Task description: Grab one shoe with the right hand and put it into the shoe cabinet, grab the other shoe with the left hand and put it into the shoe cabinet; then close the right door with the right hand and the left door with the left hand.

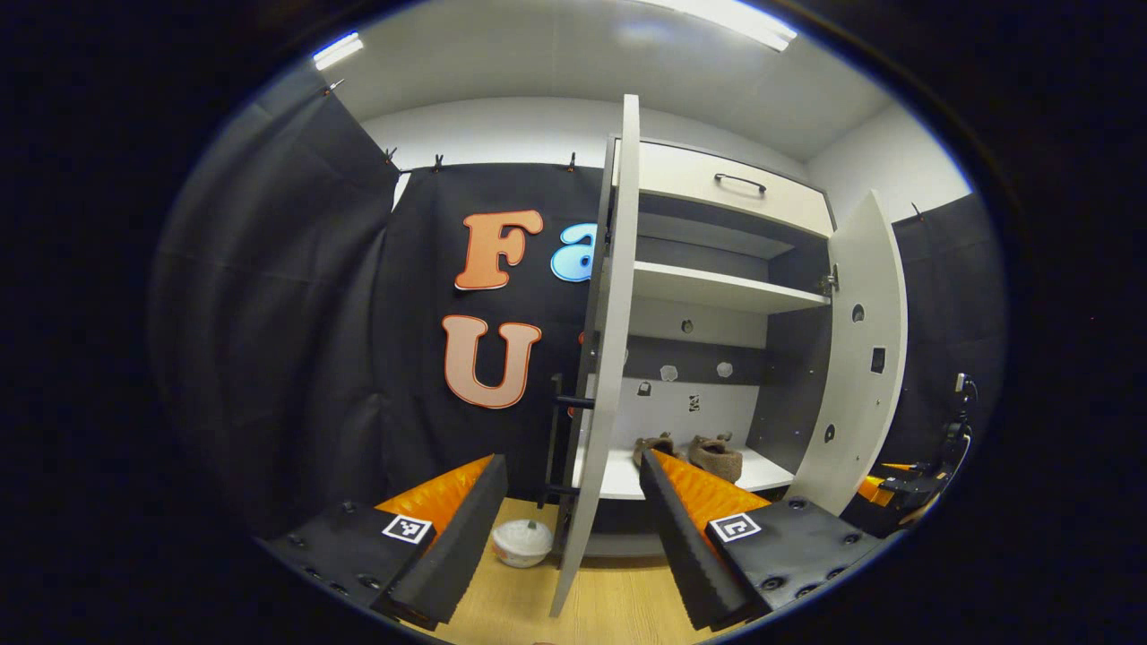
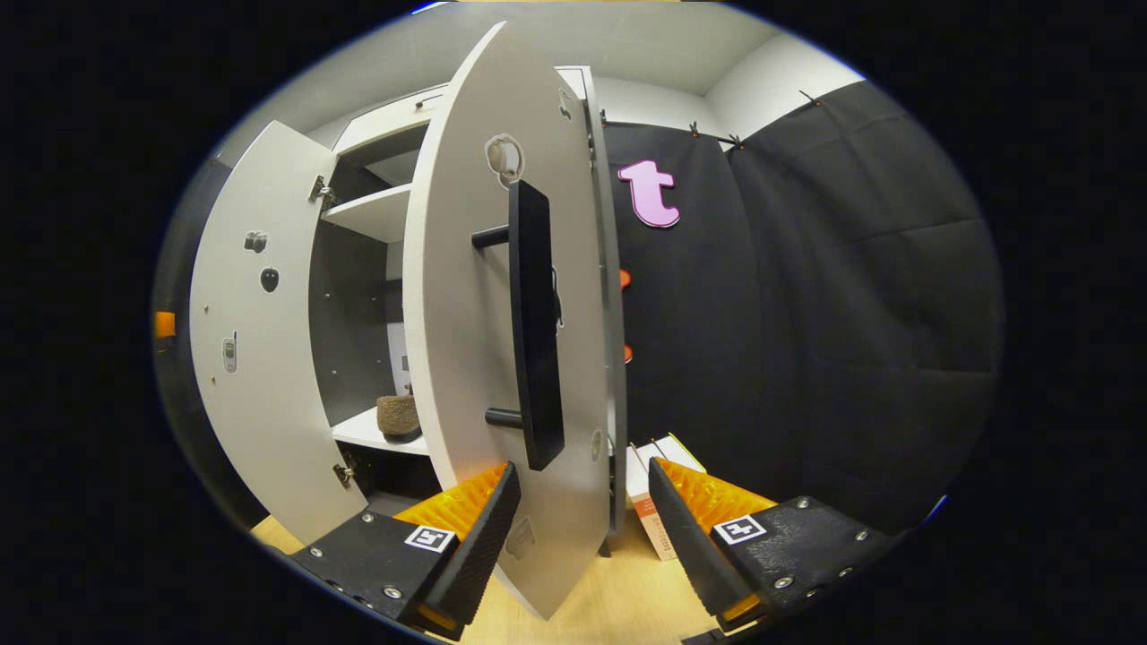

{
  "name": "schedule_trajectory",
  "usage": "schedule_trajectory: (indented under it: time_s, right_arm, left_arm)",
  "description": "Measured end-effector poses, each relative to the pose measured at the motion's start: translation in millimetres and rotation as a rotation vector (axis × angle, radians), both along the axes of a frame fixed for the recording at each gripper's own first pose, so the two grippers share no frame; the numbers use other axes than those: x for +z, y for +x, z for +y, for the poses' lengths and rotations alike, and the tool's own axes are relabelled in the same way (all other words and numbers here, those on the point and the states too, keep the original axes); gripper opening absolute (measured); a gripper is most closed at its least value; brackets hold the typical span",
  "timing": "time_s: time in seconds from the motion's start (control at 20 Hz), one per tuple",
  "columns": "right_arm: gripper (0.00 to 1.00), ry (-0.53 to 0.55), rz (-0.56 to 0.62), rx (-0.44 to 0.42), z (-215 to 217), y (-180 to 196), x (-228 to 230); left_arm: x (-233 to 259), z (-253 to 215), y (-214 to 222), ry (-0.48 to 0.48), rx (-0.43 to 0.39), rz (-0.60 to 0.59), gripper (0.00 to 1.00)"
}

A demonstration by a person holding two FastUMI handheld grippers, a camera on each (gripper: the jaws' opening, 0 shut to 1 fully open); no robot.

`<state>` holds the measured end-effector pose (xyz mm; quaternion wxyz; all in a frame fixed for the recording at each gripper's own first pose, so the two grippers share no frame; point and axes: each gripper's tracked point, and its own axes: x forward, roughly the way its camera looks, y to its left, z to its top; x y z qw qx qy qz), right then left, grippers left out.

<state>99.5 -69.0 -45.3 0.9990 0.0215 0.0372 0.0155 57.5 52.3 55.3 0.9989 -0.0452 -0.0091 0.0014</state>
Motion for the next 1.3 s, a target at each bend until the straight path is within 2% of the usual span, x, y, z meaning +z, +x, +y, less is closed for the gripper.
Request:
schedule_trajectory:
  time_s: [0.2, 0.25, 0.35, 0.4, 0.55, 0.7, 0.75, 0.8, 0.85, 1.2, 1.3]
  right_arm:
    - [0.90, -0.005, -0.008, 0.028, 21.0, 17.8, -1.2]
    - [0.81, -0.003, -0.009, 0.034, 27.2, 23.3, -1.6]
    - [0.98, 0.010, -0.008, 0.057, 46.2, 33.2, -2.5]
    - [0.91, 0.007, 0.000, 0.060, 50.3, 38.2, -3.1]
    - [0.92, -0.006, 0.005, 0.082, 65.0, 39.9, -5.2]
    - [0.92, -0.041, -0.005, 0.097, 74.7, 36.2, -3.6]
    - [0.84, -0.049, -0.007, 0.102, 78.2, 36.2, -2.6]
    - [0.84, -0.052, -0.009, 0.105, 80.8, 36.4, -1.2]
    - [0.84, -0.050, -0.013, 0.106, 82.5, 35.4, 0.8]
    - [0.85, -0.037, -0.026, 0.102, 83.0, 24.6, 12.2]
    - [0.85, -0.036, -0.027, 0.099, 81.9, 21.7, 13.3]
  left_arm:
    - [-6.0, 18.2, -3.2, 0.012, 0.017, 0.006, 0.94]
    - [-8.7, 22.5, -4.9, 0.015, 0.021, 0.006, 0.97]
    - [-15.4, 31.8, -5.8, 0.021, 0.033, 0.014, 0.97]
    - [-19.7, 37.3, -5.3, 0.022, 0.041, 0.021, 0.97]
    - [-32.6, 55.1, -0.8, 0.021, 0.063, 0.033, 0.94]
    - [-54.2, 71.6, 14.2, 0.028, 0.083, 0.056, 0.97]
    - [-60.0, 74.9, 19.9, 0.025, 0.082, 0.058, 0.94]
    - [-67.8, 77.6, 29.0, 0.019, 0.076, 0.064, 0.97]
    - [-75.8, 79.4, 35.9, 0.015, 0.069, 0.070, 0.94]
    - [-130.7, 89.5, 84.6, 0.022, 0.031, 0.115, 0.99]
    - [-139.9, 80.2, 90.0, 0.034, 0.010, 0.118, 0.94]
